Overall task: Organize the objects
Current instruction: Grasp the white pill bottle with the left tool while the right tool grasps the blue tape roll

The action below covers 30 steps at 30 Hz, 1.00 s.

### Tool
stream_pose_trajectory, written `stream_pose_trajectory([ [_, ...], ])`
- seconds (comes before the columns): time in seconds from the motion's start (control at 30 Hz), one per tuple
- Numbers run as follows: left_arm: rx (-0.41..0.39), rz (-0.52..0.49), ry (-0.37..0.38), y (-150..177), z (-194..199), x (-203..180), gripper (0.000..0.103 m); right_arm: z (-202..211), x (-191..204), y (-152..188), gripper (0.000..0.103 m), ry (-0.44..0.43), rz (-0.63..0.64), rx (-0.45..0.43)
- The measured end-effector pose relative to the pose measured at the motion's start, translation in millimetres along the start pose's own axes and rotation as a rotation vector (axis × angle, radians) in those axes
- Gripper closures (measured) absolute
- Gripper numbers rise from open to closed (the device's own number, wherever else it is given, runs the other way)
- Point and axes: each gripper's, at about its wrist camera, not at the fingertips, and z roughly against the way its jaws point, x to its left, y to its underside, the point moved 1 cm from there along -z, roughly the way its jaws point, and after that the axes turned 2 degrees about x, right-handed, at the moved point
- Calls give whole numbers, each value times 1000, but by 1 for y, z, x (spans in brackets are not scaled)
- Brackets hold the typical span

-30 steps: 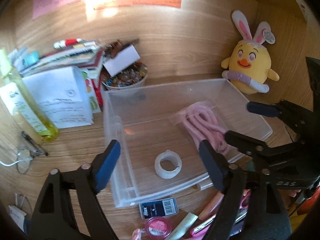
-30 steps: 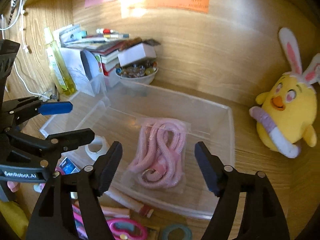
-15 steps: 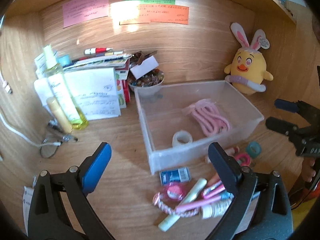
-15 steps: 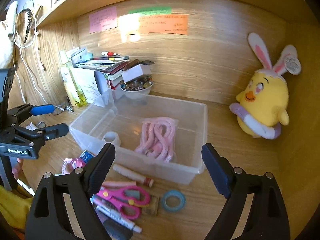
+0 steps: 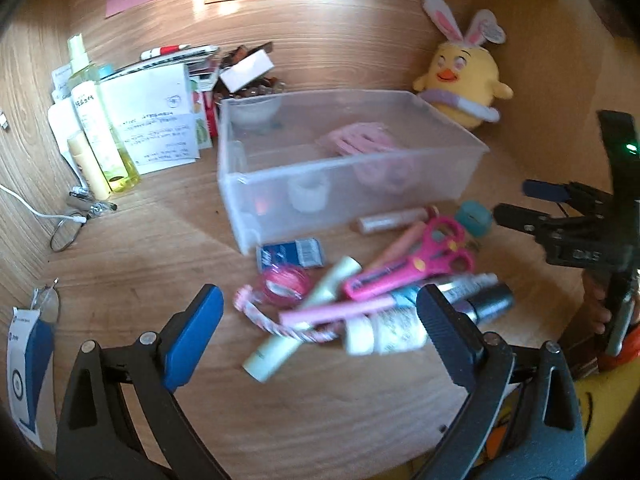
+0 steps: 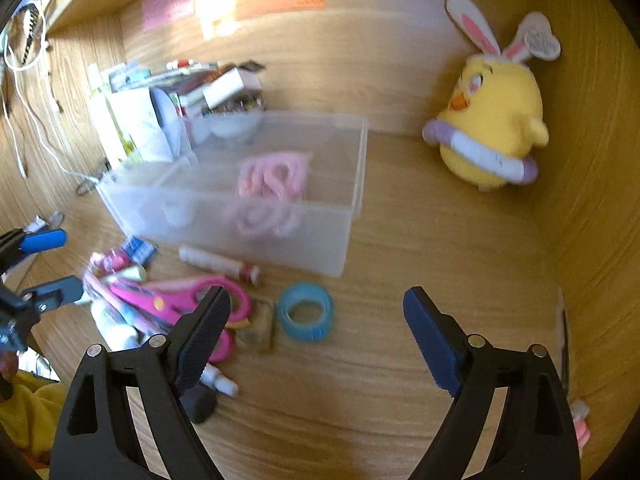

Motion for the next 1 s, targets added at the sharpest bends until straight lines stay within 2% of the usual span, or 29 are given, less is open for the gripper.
stream_pose_trajectory([
  [0.03,-5,-1,11,2,2,-3,4,-2,-1,3,16,-5,-1,8],
  [0.1,-4,-4,39,8,3,-11,12,-6,-1,7,16,-18,-2,19],
  [0.13,5,-12,45,9,2,-13,23,-8,-2,8,17,-23,-2,24],
  [0.17,19,-19,51,11,0,-17,30,-11,-2,9,18,-27,-2,31],
  [0.23,39,-18,73,13,-3,-21,31,-16,-1,10,19,-40,-1,46],
  [0.3,58,0,95,16,-8,-21,31,-21,0,8,27,-54,-5,57],
  [0.37,78,16,115,20,-12,-21,31,-25,1,7,42,-69,-5,71],
  [0.53,104,48,112,24,-21,-16,31,-34,-2,4,55,-91,-30,92],
  [0.7,113,76,125,23,-31,-16,31,-39,-1,4,64,-88,-29,99],
  [0.8,102,91,144,21,-32,-16,42,-40,1,3,67,-79,-25,93],
  [0.83,99,93,149,21,-31,-16,51,-40,1,3,67,-79,-24,90],
  [1.0,97,84,141,20,-30,-16,51,-37,-1,6,67,-89,-31,82],
])
